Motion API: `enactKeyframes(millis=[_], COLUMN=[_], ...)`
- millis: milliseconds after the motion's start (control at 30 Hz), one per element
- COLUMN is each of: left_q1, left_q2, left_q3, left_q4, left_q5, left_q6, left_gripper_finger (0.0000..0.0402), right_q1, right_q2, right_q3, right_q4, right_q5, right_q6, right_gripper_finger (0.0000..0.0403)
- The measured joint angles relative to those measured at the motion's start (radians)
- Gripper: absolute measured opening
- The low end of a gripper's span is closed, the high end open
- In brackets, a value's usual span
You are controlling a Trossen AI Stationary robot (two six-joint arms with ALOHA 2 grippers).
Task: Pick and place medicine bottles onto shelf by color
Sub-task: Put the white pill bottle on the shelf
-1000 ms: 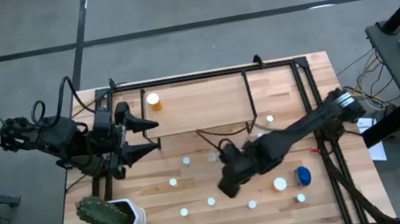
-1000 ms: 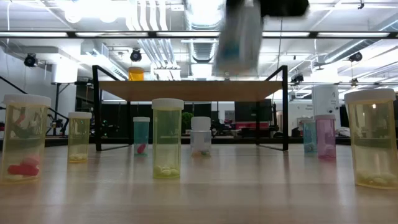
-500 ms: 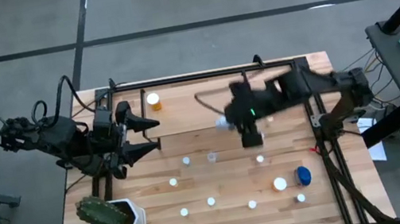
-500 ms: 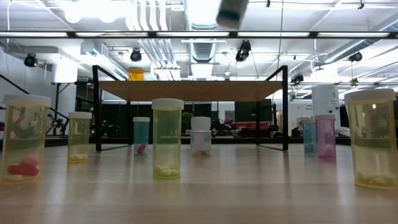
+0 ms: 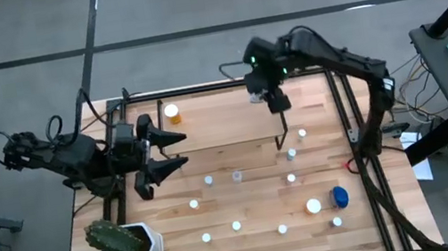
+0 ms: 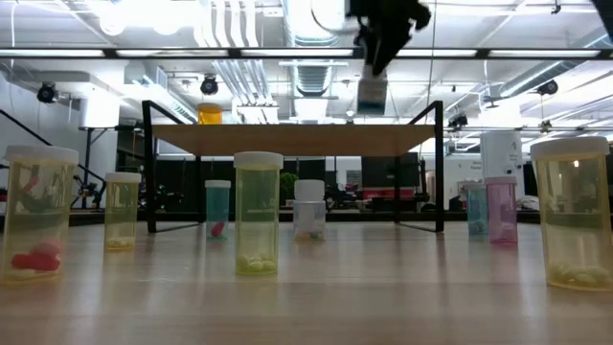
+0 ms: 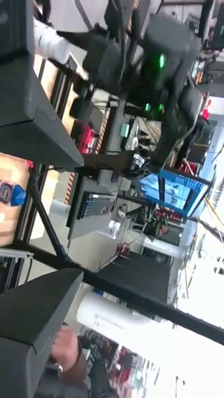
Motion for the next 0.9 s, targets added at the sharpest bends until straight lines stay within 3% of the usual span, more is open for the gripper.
enactKeyframes(millis=[100,567,900], left_q1=[0.000,0.000,0.003], left_q2=[0.002,-0.022,-0.025], left_q3=[0.000,0.000,0.000], left_q4=[-0.001,-0.001,-0.001], left_q5=[-0.037,-0.091,-0.094], left_q6=[0.000,0.001,0.013], left_gripper_finger=[0.0264,0.0264,0.0264], right_q1=[-0.056,-0.094,-0.093], right_q2=[0.028,0.094,0.097], right_q3=[0.000,0.001,-0.001], right_q4=[0.002,0.004,0.020], right_q5=[-0.093,-0.089,-0.088], right_q6=[-0.032,-0.127,-0.098], right_gripper_finger=[0.0168,0.0170,0.0223])
